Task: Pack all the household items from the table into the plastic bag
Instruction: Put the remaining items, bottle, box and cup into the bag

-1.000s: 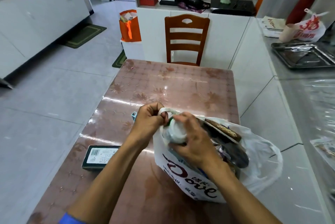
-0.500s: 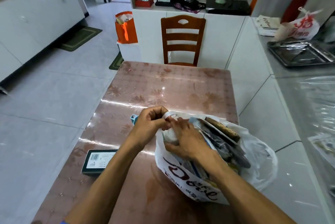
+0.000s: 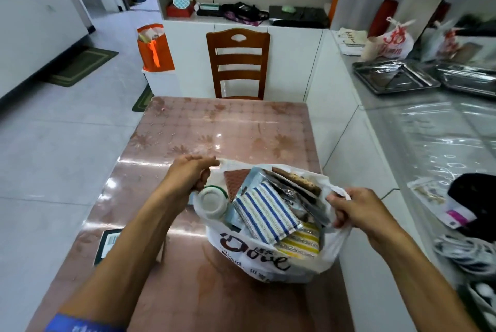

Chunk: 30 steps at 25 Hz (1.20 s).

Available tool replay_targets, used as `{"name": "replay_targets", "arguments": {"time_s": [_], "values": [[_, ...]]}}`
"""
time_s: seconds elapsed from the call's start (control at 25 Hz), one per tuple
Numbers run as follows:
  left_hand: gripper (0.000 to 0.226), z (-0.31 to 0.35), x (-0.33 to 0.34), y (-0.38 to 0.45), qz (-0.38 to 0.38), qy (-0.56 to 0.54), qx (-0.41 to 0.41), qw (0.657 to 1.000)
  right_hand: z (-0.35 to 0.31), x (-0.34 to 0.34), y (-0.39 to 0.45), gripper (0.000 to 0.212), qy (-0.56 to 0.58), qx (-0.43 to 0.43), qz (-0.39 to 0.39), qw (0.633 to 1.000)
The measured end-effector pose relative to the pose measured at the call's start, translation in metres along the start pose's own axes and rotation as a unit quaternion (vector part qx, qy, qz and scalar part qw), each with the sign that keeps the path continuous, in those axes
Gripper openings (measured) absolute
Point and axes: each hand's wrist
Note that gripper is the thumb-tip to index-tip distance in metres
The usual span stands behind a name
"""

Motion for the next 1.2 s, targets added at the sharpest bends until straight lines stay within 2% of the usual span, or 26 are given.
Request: {"name": "replay_targets", "arguments": {"time_s": [0.08,0.16,0.24,0.28,0.4,0.48,0.56,0.68,0.8,0.88,0.92,1.0,1.08,1.12,1.2], "values": [[0.02,0.013,0.004,-0.005,0.009,-0.091,0.03,0.995,-0.028,0.012,-0.001,0.025,0.136,-0.055,0.0,0.989],[0.022,0.027,0.004,-0.017,0.02,-0.161,0.067,0.984,-0.061,0.014,-0.001,0.024,0.18,-0.096,0.011,0.979],[0.019,0.036,-0.002,-0.026,0.018,-0.173,0.096,0.98,-0.079,0.013,0.008,0.026,0.231,-0.11,0.021,0.967],[0.018,0.034,-0.005,-0.03,0.012,-0.138,0.098,0.985,-0.079,0.015,0.012,0.027,0.233,-0.113,0.02,0.966],[0.015,0.006,-0.016,-0.039,0.022,-0.041,0.049,0.998,-0.064,0.038,0.022,0.026,0.104,-0.112,0.008,0.988],[0.014,-0.019,-0.032,-0.042,0.057,-0.04,0.013,0.997,-0.055,0.053,0.025,0.025,0.017,-0.115,0.016,0.993],[0.015,-0.035,-0.052,-0.042,0.09,-0.037,-0.001,0.995,-0.053,0.061,0.028,0.028,-0.008,-0.125,0.031,0.992],[0.017,-0.042,-0.066,-0.042,0.085,-0.005,0.008,0.996,-0.063,0.066,0.024,0.026,-0.081,-0.128,0.048,0.987],[0.021,-0.041,-0.066,-0.042,0.084,-0.003,0.019,0.996,-0.071,0.069,0.016,0.027,-0.222,-0.14,0.106,0.959],[0.023,-0.046,-0.072,-0.041,0.119,-0.004,0.029,0.993,-0.081,0.077,0.005,0.036,-0.3,-0.194,0.16,0.92],[0.02,-0.052,-0.076,-0.039,0.146,0.002,0.033,0.989,-0.088,0.085,-0.002,0.039,-0.301,-0.239,0.167,0.908],[0.01,-0.078,-0.091,-0.029,0.191,0.072,0.024,0.979,-0.1,0.108,-0.015,0.038,-0.248,-0.328,0.131,0.902],[0.029,-0.118,-0.112,-0.014,0.182,0.228,-0.011,0.956,-0.101,0.133,-0.025,0.032,-0.199,-0.377,0.076,0.901],[0.045,-0.142,-0.126,-0.006,0.151,0.335,-0.036,0.93,-0.099,0.146,-0.029,0.029,-0.184,-0.383,0.051,0.904],[0.075,-0.187,-0.154,0.01,0.057,0.544,-0.083,0.833,-0.091,0.169,-0.029,0.023,-0.167,-0.377,0.014,0.911]]}}
Point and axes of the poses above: each hand's wrist, its own y-axis towards the middle knuckle, its own x-axis out of the palm, z = x × y, and after that the axes turned 1 degree about y, right-handed
